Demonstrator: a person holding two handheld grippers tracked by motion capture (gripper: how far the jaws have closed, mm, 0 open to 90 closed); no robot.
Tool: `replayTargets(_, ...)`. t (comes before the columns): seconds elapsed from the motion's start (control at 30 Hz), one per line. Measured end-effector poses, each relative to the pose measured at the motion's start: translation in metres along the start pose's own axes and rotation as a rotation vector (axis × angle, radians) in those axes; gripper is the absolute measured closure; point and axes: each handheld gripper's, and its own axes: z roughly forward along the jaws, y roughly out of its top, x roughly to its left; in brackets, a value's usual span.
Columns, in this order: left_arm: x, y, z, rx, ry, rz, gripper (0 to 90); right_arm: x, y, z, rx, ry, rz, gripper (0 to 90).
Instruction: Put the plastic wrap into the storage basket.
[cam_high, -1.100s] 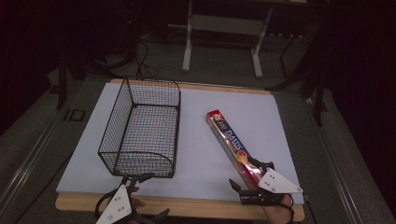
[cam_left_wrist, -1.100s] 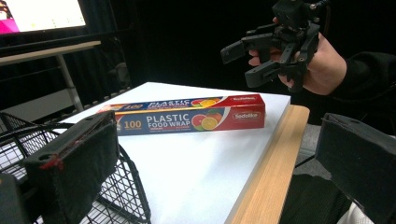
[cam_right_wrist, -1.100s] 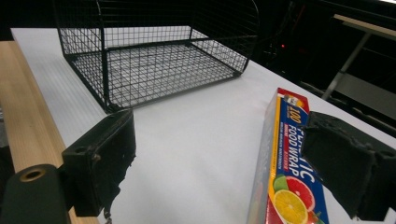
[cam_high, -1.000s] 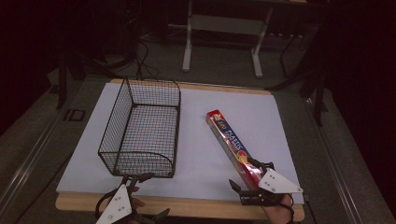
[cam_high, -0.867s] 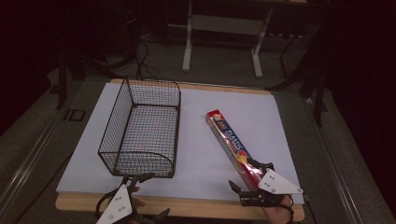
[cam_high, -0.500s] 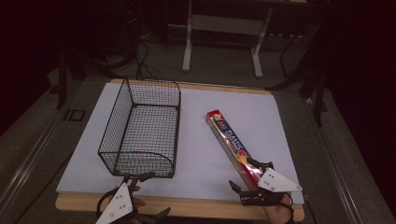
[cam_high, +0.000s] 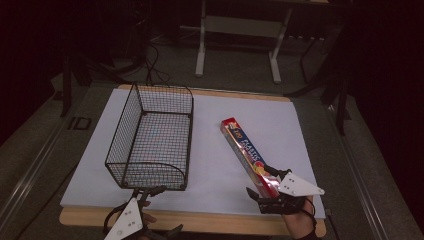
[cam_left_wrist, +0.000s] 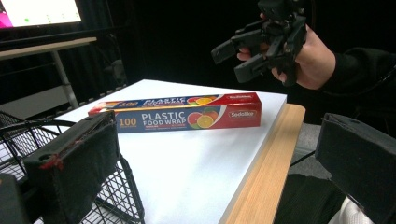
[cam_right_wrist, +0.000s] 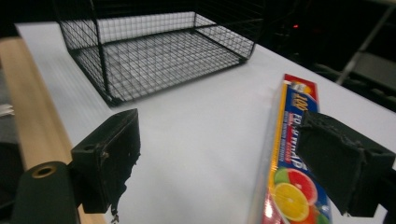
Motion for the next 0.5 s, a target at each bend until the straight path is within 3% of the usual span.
replayTargets(0.1,0.000,0.000,0.000,0.000,0.002,-0.005,0.2,-0.001,0.004,0.001,-0.015,-0.057,-0.039,12.1)
replayTargets(0.27,-0.001,0.000,-0.001,-0.002,0.002,-0.009,0.2,-0.003,0.005,0.003,-0.009,-0.087,-0.059,11.1)
replayTargets(0.33,-0.002,0.000,-0.001,-0.003,0.002,-0.007,0.2,-0.005,0.008,0.005,-0.022,-0.119,-0.083,11.1)
replayTargets(0.5,-0.003,0.001,0.000,-0.002,-0.003,-0.005,0.2,-0.013,0.013,0.007,-0.015,-0.123,-0.079,11.1)
